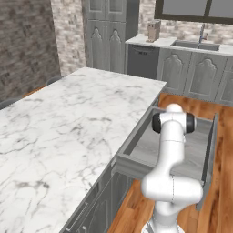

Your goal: Take a straw from the drawer in front and place it inside the glass cup on the dining counter.

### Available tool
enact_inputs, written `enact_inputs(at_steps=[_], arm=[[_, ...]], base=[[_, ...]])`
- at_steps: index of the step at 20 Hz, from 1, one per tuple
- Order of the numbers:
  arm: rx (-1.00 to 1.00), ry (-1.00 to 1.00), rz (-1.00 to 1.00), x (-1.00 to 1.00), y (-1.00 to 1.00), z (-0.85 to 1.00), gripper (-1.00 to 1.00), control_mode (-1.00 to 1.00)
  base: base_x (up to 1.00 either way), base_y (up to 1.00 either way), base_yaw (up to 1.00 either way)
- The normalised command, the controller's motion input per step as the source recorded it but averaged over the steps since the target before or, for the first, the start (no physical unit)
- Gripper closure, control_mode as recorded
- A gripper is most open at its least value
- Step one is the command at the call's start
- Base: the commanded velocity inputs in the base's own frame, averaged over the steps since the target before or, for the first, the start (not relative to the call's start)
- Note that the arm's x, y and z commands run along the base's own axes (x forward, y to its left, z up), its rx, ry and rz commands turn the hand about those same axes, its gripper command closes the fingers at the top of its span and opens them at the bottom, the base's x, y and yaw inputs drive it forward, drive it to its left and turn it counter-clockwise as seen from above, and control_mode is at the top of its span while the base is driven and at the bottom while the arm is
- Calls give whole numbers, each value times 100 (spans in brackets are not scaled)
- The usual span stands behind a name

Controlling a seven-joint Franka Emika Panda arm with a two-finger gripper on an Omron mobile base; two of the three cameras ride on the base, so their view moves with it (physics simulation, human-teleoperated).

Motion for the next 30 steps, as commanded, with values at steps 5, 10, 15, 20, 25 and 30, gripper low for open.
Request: enact_inputs(at_steps=[5,10,15,20,25,30], arm=[[0,-5,0,-31,0,66,100,-100],[0,-2,0,-49,2,97,100,-100],[0,-2,0,-61,25,100,100,-100],[0,-3,0,-38,30,100,100,-100],[0,-4,0,-38,33,100,100,-100],[0,-2,0,-40,36,100,100,-100]], base=[[0,0,0],[0,0,0],[0,0,0],[0,0,0],[0,0,0],[0,0,0]])
